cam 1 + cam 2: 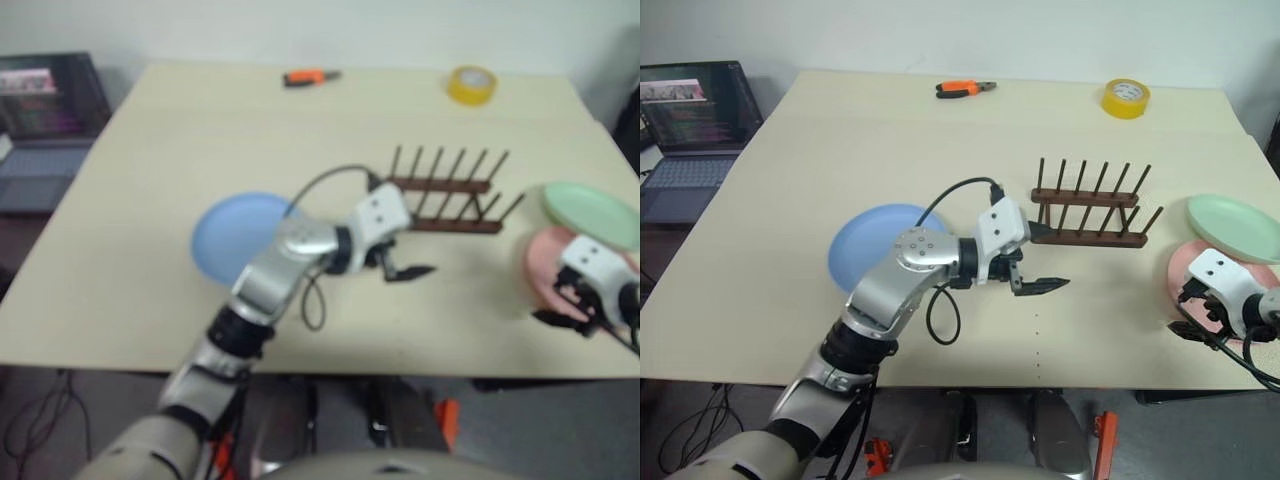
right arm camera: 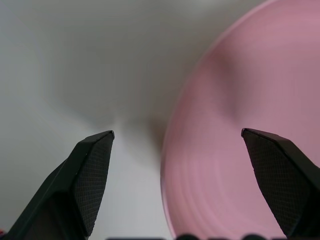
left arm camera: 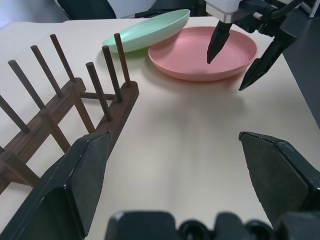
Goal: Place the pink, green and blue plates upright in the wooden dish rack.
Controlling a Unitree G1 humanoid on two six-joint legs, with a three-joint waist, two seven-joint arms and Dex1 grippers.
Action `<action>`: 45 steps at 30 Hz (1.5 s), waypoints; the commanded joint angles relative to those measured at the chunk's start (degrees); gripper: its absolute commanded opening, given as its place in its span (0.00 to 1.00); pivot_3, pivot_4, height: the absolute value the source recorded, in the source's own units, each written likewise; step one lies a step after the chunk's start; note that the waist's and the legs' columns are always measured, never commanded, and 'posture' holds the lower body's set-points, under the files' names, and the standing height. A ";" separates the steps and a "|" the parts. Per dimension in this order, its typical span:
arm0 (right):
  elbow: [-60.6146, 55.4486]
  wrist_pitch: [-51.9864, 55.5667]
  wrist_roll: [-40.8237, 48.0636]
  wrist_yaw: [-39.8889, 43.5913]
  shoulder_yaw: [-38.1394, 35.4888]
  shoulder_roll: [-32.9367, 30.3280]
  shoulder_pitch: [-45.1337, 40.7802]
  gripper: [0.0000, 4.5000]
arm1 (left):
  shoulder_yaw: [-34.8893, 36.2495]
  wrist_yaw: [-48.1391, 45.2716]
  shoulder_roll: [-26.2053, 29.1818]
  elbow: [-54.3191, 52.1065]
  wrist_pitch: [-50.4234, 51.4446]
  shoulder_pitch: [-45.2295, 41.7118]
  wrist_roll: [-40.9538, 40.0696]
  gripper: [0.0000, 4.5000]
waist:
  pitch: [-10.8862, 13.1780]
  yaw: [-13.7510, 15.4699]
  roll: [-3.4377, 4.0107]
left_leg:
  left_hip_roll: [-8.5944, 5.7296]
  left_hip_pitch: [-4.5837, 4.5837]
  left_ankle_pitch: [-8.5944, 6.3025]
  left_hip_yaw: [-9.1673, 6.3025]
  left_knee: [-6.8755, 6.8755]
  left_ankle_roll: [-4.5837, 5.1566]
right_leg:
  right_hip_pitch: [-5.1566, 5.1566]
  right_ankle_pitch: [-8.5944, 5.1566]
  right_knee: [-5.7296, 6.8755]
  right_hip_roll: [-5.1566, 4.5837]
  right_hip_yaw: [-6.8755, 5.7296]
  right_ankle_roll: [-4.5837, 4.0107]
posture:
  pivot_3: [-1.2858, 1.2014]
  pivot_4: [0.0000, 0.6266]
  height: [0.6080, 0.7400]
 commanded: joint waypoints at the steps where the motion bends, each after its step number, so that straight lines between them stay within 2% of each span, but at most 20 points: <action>1: 1.46 -2.54 -0.41 -0.19 0.70 0.74 -1.14 0.96 | -0.38 0.35 0.41 -2.45 -0.44 0.26 -0.58 1.00 | 0.00 -0.03 0.00 | 0.00 0.00 0.00 0.00 0.00 0.00 | 0.00 0.00 0.00 0.00 0.00 0.00 | 0.52 0.24 1.00; 4: 2.44 -3.32 -0.74 0.16 1.62 0.62 -1.41 0.78 | -0.38 0.55 0.74 -2.40 -0.46 0.38 -0.53 1.00 | 0.00 -0.02 0.01 | 0.00 0.02 0.00 0.00 0.00 0.00 | 0.01 0.00 0.01 0.01 0.00 0.00 | 0.52 0.24 1.00; 10: -0.38 -1.87 1.79 2.86 0.54 -0.34 -0.99 0.29 | -0.24 0.88 1.46 -2.07 -0.79 0.39 -0.46 1.00 | 0.00 -0.02 0.01 | 0.00 0.02 0.00 0.00 0.02 0.00 | 0.03 0.02 0.00 0.01 0.01 0.03 | 0.52 0.24 1.00; 14: -2.18 -0.44 3.89 5.40 -0.98 -1.82 0.12 0.00 | -0.30 0.83 1.81 -1.68 -1.15 0.25 -0.30 1.00 | 0.00 -0.11 -0.02 | 0.01 0.05 0.00 -0.01 0.02 0.00 | 0.06 0.02 0.01 0.02 0.00 0.03 | 0.52 0.24 1.00; 21: -7.00 2.13 10.69 9.59 -6.79 -1.93 -0.56 0.00 | -0.46 0.64 2.10 -0.94 -1.70 -0.05 -0.09 1.00 | 0.00 -0.19 -0.03 | 0.02 0.11 0.00 -0.02 0.02 0.00 | 0.11 0.02 0.01 0.03 0.00 0.03 | 0.52 0.24 1.00; 26: -11.21 4.93 17.87 12.86 -13.72 -2.10 -2.25 0.00 | -0.70 0.21 2.90 -1.02 -2.03 0.05 -0.03 1.00 | 0.00 -0.19 -0.03 | 0.02 0.09 0.00 -0.02 0.02 0.00 | 0.10 0.02 -0.02 0.02 0.00 0.03 | 0.52 0.24 1.00; 30: -11.93 10.05 26.04 13.14 -19.11 -1.44 -8.76 0.00 | -0.59 0.08 3.38 -1.06 -2.10 0.00 -0.27 1.00 | 0.01 -0.22 -0.03 | 0.02 0.10 0.00 -0.01 0.03 0.00 | 0.10 0.05 0.00 0.02 0.01 0.05 | 0.52 0.24 1.00; 36: -8.83 11.74 32.46 13.37 -24.54 -2.60 -15.43 0.00 | -0.70 0.31 3.57 -0.90 -2.31 -0.06 -0.26 1.00 | 0.01 -0.01 -0.03 | 0.02 0.04 0.00 -0.02 0.01 0.00 | 0.09 0.04 -0.08 -0.01 -0.01 0.03 | 0.52 0.24 1.00; 45: 5.92 7.89 40.42 7.01 -25.24 3.14 -38.05 0.00 | -0.59 1.27 2.90 -1.36 -1.97 0.40 -0.51 1.00 | 0.01 -0.09 -0.02 | 0.02 0.06 0.00 -0.01 -0.01 0.01 | 0.07 0.04 -0.07 -0.05 0.01 -0.03 | 0.52 0.24 1.00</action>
